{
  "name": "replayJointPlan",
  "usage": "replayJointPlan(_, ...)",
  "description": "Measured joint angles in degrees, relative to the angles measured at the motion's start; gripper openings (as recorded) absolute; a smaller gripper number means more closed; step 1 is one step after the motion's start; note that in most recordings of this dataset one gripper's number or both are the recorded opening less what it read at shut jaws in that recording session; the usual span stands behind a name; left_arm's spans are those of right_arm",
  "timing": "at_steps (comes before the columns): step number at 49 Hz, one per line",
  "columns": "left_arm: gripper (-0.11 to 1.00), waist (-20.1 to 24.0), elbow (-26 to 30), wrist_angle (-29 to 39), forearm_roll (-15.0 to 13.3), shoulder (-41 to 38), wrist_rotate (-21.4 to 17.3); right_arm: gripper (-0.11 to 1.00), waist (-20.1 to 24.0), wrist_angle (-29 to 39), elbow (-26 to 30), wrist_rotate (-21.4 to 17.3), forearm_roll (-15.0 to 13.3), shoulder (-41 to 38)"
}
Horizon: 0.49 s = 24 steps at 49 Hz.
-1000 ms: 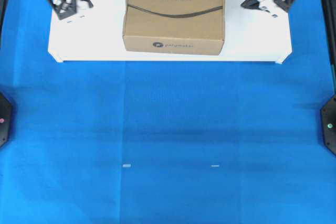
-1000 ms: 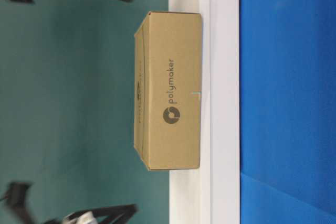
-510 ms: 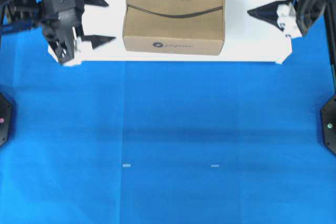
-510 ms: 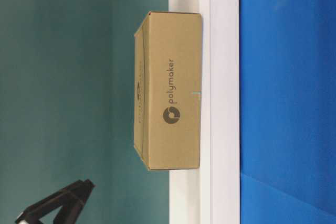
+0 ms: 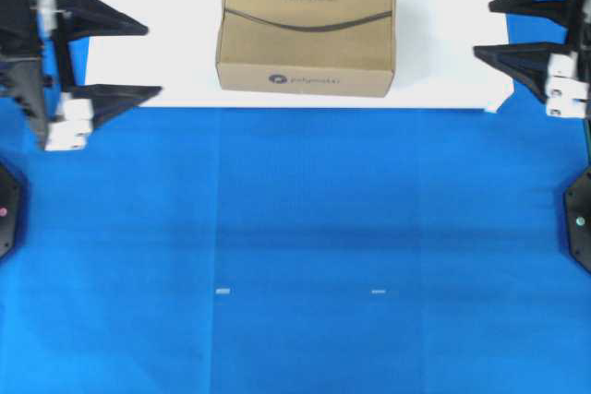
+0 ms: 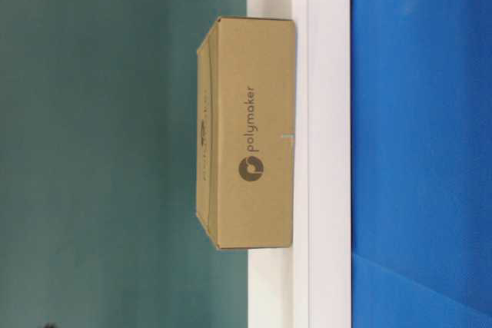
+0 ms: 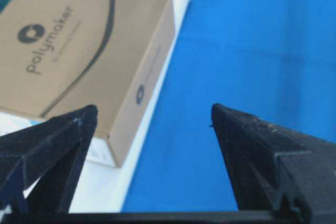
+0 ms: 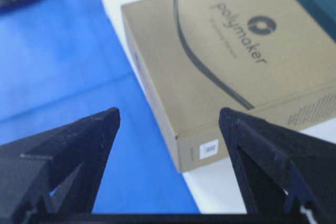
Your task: Place the cardboard box on the stand after clamping it between your arms.
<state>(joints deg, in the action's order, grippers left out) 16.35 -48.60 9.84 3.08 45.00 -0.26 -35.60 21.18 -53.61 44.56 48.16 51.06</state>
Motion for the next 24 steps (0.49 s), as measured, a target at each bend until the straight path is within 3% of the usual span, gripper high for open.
replayJointPlan(7,0.84,-1.41,-2.11,-0.44,0.00,2.20,3.25,0.99,1.41,-2.46,-3.87,-1.76,-0.09,6.50)
replayJointPlan(24,0.80,-8.09,-6.68,-2.64,0.00,9.49,5.19,0.99,5.19,-2.46,-8.88,-4.92,0.00,17.14)
